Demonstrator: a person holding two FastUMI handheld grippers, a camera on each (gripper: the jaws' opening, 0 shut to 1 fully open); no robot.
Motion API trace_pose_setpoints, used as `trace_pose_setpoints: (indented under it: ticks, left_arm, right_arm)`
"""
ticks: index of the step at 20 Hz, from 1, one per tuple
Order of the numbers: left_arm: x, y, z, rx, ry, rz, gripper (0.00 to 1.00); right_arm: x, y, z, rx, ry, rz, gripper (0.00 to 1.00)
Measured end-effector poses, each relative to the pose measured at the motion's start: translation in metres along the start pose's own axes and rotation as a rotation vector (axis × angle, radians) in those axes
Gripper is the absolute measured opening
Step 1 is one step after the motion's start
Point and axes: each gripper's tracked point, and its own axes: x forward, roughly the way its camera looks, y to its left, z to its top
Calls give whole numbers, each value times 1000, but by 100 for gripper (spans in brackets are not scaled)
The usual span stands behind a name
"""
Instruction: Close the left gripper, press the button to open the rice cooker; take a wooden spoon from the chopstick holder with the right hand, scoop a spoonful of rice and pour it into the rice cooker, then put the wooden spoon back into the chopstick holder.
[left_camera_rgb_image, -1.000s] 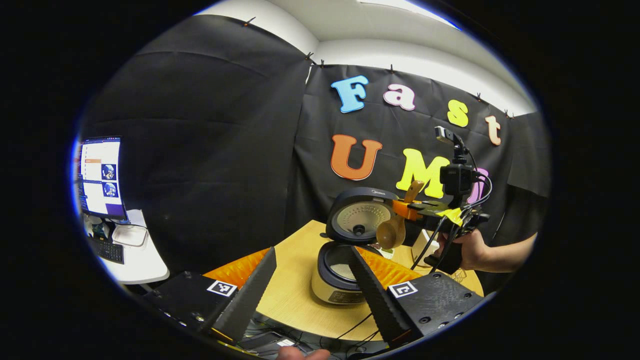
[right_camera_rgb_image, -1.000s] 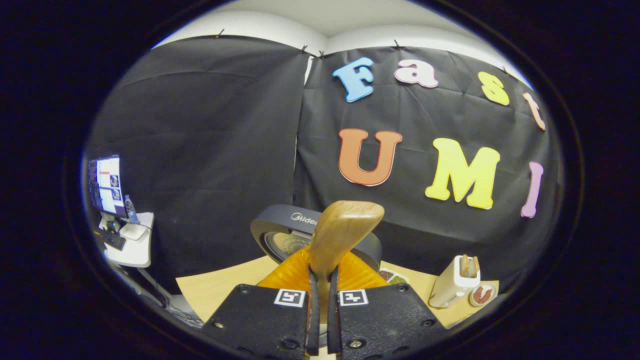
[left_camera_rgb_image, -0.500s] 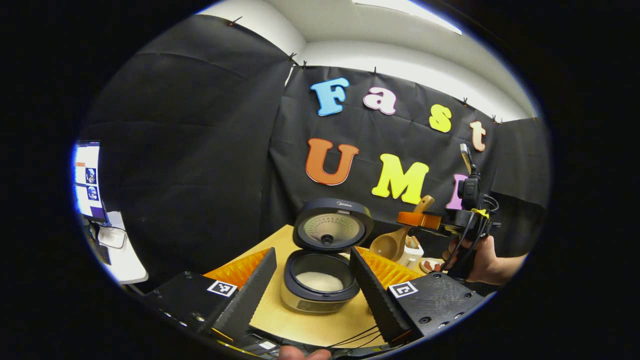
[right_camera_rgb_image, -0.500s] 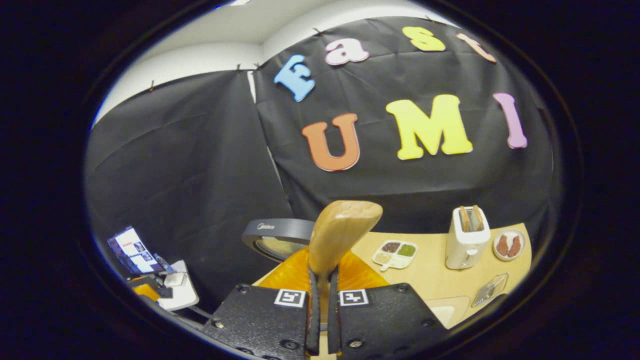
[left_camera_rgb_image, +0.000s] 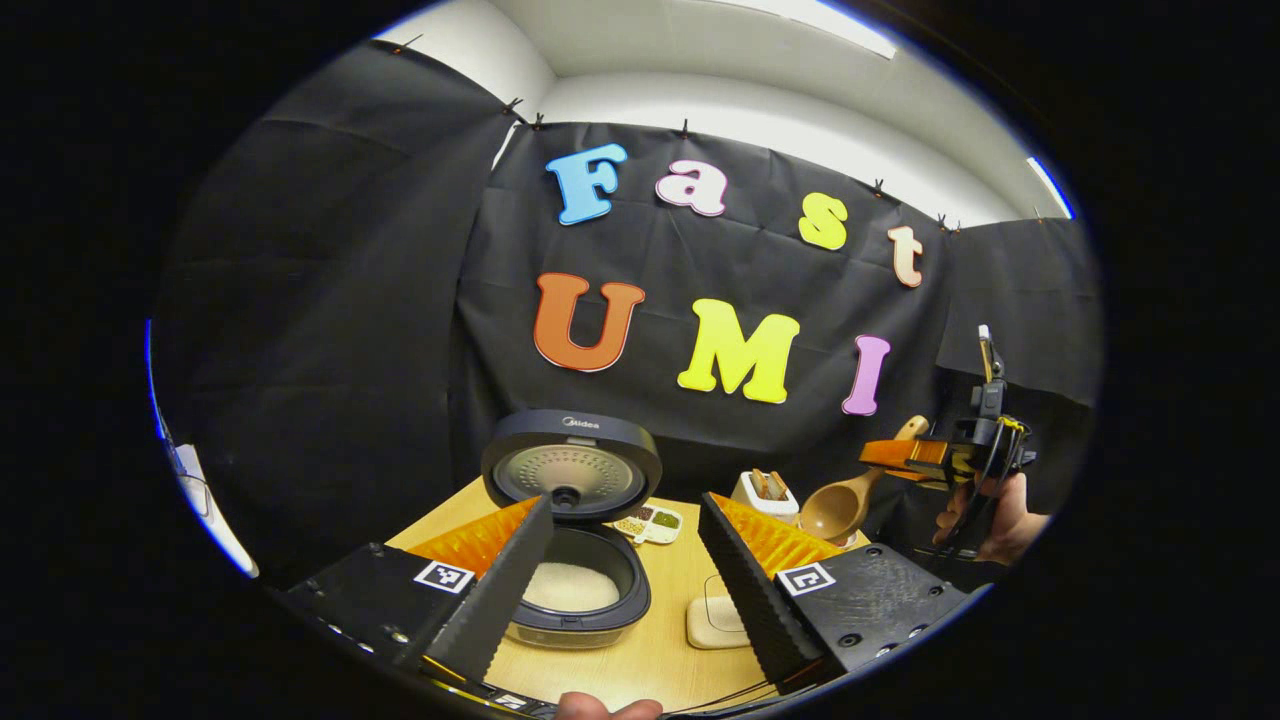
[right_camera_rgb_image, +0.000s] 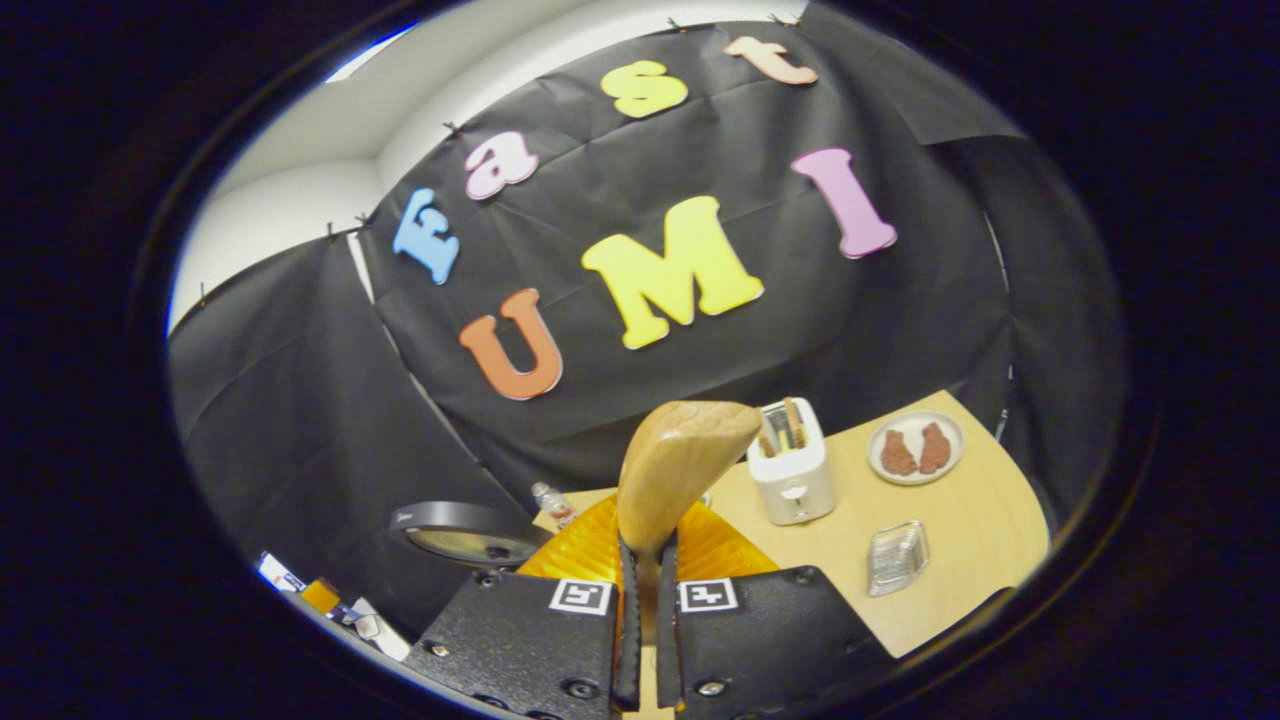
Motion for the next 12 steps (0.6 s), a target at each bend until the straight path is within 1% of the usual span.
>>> trace_pose_setpoints:
  ticks: [1, 2, 7, 10, 12]
  left_arm:
    - [5, -9, 0, 1, 2, -4, 95]
    - [9, -15, -1, 2, 3, -6, 95]
    - [29, -37, -1, 31, 18, 7, 95]
    - [39, -49, -2, 55, 25, 27, 95]
    - [44, -53, -2, 62, 37, 41, 95]
  right_arm:
    - [0, -22, 3, 10, -7, -37, 14]
    - [0, -42, 6, 17, -9, -72, 11]
    - [11, -135, 5, 31, -1, -208, 11]
    - [26, -184, -6, 29, 29, -260, 11]
    - [43, -209, -19, 24, 54, -286, 11]
